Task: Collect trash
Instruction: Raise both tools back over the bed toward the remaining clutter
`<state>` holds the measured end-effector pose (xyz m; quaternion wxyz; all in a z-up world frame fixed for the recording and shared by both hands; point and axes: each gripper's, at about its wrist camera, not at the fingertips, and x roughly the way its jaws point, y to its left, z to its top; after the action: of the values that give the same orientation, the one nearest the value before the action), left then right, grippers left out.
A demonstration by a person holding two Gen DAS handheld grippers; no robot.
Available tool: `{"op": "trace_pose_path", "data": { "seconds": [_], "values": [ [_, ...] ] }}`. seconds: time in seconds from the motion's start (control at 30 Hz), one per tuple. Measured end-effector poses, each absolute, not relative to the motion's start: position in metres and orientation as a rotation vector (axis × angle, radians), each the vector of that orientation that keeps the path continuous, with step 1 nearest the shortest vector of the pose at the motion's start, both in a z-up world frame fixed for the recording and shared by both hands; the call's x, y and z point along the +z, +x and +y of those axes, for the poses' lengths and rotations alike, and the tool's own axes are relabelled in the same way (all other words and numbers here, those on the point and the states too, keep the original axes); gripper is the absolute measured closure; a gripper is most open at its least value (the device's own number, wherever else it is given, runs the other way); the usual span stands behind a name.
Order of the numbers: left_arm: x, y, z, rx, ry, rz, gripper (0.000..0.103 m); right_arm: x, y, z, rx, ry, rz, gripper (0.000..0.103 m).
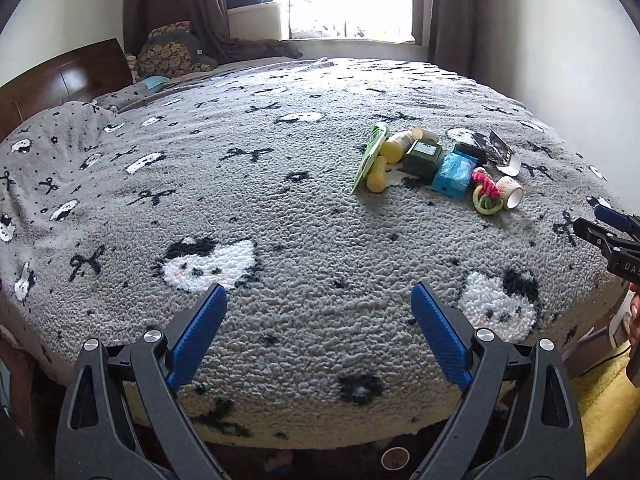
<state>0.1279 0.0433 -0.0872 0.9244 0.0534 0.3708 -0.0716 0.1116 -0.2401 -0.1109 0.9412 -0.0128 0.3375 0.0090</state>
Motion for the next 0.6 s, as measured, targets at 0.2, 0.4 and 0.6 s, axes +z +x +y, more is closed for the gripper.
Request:
{"op": "trace_pose_path", "data": {
  "seconds": [0.2,0.4,0.6],
  "values": [
    [-0.097,0.149,0.036,-0.157,0.098,0.791,0.015,-0.118,0.143,-0.229,0.034,-0.001,0.716,0.024],
    [-0.105,0.161,0.03,-0.155,0.11,0.806,0.015,-0.123,0.18,-0.212,0.07,0.039,0.722,0.033],
    [-0.105,0.176,0.023,-0.173,0.117,0.808,0.015,-0.137,0.206,-0.211,0.077,0.094,0.787,0.048]
  ]
}}
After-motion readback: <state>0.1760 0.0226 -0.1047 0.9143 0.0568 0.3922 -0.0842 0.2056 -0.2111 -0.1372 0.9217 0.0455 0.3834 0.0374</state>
